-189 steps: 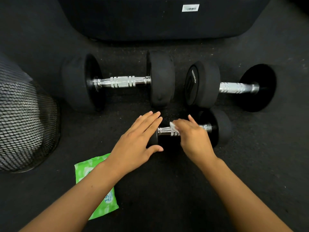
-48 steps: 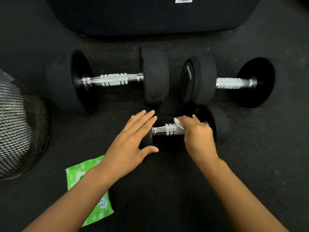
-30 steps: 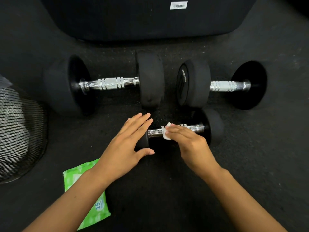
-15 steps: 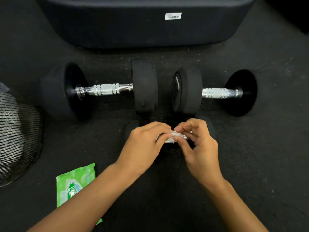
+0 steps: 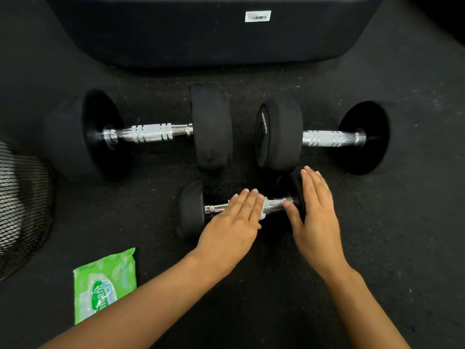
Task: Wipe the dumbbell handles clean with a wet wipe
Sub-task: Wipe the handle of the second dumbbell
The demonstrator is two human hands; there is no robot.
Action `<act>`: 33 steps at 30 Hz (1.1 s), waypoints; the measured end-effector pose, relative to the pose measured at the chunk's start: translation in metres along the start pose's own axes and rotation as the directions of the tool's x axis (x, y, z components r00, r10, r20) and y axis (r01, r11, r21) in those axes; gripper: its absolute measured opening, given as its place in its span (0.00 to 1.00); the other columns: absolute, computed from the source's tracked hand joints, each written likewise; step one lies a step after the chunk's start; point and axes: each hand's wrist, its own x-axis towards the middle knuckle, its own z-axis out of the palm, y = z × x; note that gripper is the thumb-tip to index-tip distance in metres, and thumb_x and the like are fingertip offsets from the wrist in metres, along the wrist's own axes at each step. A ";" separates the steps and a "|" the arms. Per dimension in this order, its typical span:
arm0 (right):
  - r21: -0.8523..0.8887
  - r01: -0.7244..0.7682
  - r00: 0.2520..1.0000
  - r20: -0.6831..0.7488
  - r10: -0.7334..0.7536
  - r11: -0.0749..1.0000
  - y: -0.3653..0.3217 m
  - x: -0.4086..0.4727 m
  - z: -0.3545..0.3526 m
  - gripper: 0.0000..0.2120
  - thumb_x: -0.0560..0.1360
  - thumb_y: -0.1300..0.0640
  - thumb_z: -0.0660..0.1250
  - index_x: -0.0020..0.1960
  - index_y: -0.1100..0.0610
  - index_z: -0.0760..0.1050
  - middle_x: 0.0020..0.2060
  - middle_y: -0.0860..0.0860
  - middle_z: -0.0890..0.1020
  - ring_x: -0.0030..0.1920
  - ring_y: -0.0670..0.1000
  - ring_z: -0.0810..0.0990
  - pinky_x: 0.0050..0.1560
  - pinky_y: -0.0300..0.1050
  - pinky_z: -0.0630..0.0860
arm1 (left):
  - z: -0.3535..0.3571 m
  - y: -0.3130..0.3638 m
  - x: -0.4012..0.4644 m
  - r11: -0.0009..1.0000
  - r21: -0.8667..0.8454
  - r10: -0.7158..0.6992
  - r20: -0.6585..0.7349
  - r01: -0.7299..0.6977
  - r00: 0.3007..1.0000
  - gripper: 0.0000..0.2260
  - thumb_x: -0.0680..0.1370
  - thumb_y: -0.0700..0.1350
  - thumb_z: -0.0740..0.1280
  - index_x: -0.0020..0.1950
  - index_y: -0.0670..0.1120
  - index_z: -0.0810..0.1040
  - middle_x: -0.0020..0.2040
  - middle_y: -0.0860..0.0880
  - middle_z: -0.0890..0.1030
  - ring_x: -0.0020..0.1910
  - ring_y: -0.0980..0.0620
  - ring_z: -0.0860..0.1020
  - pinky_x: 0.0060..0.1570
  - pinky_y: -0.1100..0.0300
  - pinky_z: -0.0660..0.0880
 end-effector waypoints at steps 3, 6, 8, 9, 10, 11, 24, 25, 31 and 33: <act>-0.015 -0.003 1.000 -0.017 0.003 1.000 0.000 0.001 0.000 0.29 0.76 0.58 0.65 0.73 0.60 0.57 0.73 0.53 0.61 0.73 0.47 0.51 0.72 0.47 0.55 | -0.006 0.001 0.010 0.992 -0.104 -0.068 -0.025 0.065 0.997 0.21 0.74 0.37 0.55 0.65 0.37 0.73 0.64 0.39 0.74 0.62 0.44 0.75 0.61 0.55 0.71; -0.017 0.002 0.999 -0.033 -0.002 1.000 0.000 0.001 0.001 0.28 0.76 0.60 0.64 0.73 0.60 0.58 0.72 0.53 0.62 0.73 0.47 0.52 0.71 0.45 0.54 | -0.007 0.001 0.012 0.960 -0.220 -0.191 -0.052 0.176 0.980 0.21 0.67 0.34 0.71 0.60 0.38 0.78 0.58 0.39 0.79 0.56 0.44 0.79 0.53 0.53 0.75; -0.015 -0.003 0.999 -0.044 0.003 1.000 0.000 -0.001 0.001 0.27 0.76 0.61 0.64 0.73 0.60 0.59 0.72 0.53 0.63 0.73 0.48 0.54 0.71 0.46 0.55 | 0.002 0.005 0.001 0.978 -0.167 -0.145 -0.111 0.125 0.983 0.18 0.70 0.35 0.64 0.59 0.38 0.78 0.57 0.40 0.80 0.56 0.45 0.79 0.55 0.52 0.74; -0.012 -0.004 0.999 -0.050 0.003 1.000 0.000 -0.002 0.001 0.27 0.76 0.62 0.65 0.72 0.60 0.60 0.71 0.53 0.64 0.73 0.48 0.54 0.71 0.46 0.56 | 0.003 0.008 -0.004 0.985 -0.138 -0.122 -0.102 0.107 0.987 0.19 0.71 0.35 0.58 0.60 0.37 0.77 0.58 0.40 0.79 0.57 0.45 0.78 0.57 0.51 0.73; -0.007 -0.003 0.998 -0.058 0.003 1.000 -0.001 -0.002 0.002 0.27 0.75 0.63 0.65 0.72 0.60 0.61 0.71 0.53 0.64 0.73 0.49 0.55 0.71 0.47 0.56 | 0.003 0.010 -0.004 0.988 -0.120 -0.106 -0.099 0.094 0.989 0.21 0.71 0.35 0.55 0.60 0.37 0.77 0.58 0.40 0.79 0.58 0.45 0.78 0.58 0.51 0.73; 0.000 -0.003 0.998 -0.065 0.003 1.000 -0.001 -0.002 0.002 0.26 0.75 0.63 0.65 0.72 0.61 0.61 0.71 0.54 0.64 0.73 0.49 0.55 0.71 0.47 0.56 | 0.003 0.011 0.000 0.987 -0.122 -0.115 -0.105 0.102 0.988 0.21 0.71 0.36 0.54 0.59 0.38 0.78 0.58 0.41 0.80 0.57 0.46 0.79 0.57 0.52 0.73; 0.043 0.026 0.998 -0.056 -0.024 0.999 0.004 0.002 0.002 0.25 0.76 0.63 0.65 0.71 0.60 0.63 0.70 0.52 0.65 0.73 0.47 0.56 0.71 0.44 0.57 | -0.007 0.013 0.024 0.968 -0.191 -0.181 -0.085 0.162 0.980 0.19 0.70 0.40 0.55 0.52 0.39 0.82 0.48 0.43 0.84 0.48 0.48 0.83 0.49 0.55 0.78; 0.042 0.030 0.998 -0.051 -0.028 0.999 0.004 0.003 0.002 0.25 0.76 0.62 0.65 0.71 0.60 0.63 0.70 0.52 0.65 0.73 0.47 0.55 0.71 0.44 0.57 | -0.008 0.010 0.025 0.961 -0.211 -0.201 -0.078 0.181 0.977 0.17 0.70 0.40 0.58 0.51 0.40 0.83 0.47 0.44 0.84 0.45 0.48 0.83 0.47 0.56 0.78; 0.039 0.041 0.998 -0.058 -0.039 0.998 0.004 -0.001 0.002 0.25 0.75 0.63 0.65 0.71 0.61 0.63 0.70 0.53 0.66 0.72 0.47 0.56 0.71 0.45 0.57 | -0.009 0.006 0.012 0.959 -0.202 -0.211 -0.036 0.199 0.977 0.19 0.70 0.40 0.55 0.53 0.39 0.82 0.49 0.44 0.84 0.48 0.48 0.83 0.49 0.53 0.79; 0.037 0.045 0.997 -0.063 -0.043 0.998 0.003 0.000 0.002 0.25 0.75 0.64 0.65 0.70 0.61 0.64 0.70 0.54 0.66 0.72 0.48 0.56 0.71 0.46 0.57 | -0.011 0.008 0.021 0.949 -0.245 -0.201 0.009 0.197 0.980 0.16 0.70 0.39 0.59 0.53 0.40 0.82 0.49 0.44 0.84 0.47 0.47 0.83 0.44 0.51 0.81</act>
